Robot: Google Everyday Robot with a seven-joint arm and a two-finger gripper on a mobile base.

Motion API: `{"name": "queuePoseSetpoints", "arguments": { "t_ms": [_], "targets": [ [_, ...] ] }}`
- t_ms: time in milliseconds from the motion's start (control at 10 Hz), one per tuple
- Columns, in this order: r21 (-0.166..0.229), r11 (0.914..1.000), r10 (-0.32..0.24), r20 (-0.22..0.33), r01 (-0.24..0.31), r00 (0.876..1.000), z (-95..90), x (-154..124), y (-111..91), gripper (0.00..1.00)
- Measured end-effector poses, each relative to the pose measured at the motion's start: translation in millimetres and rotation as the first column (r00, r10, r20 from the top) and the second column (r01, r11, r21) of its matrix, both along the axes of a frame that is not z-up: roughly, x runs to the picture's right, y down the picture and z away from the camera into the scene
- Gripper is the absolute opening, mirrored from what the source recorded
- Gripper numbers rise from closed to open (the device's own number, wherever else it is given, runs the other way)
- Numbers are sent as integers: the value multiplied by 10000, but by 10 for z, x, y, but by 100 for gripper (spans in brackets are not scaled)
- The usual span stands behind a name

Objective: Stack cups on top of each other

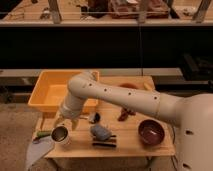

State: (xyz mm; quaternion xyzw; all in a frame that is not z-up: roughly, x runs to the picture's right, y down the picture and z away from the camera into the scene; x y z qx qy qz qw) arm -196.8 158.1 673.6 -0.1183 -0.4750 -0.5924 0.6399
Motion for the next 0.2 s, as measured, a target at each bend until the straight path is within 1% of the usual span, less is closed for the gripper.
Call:
{"name": "queuePoseSetpoints", "arguments": {
  "t_ms": [200],
  "targets": [
    [48,9995,301,27,-301,9995,-3,45,-18,80]
  ]
}}
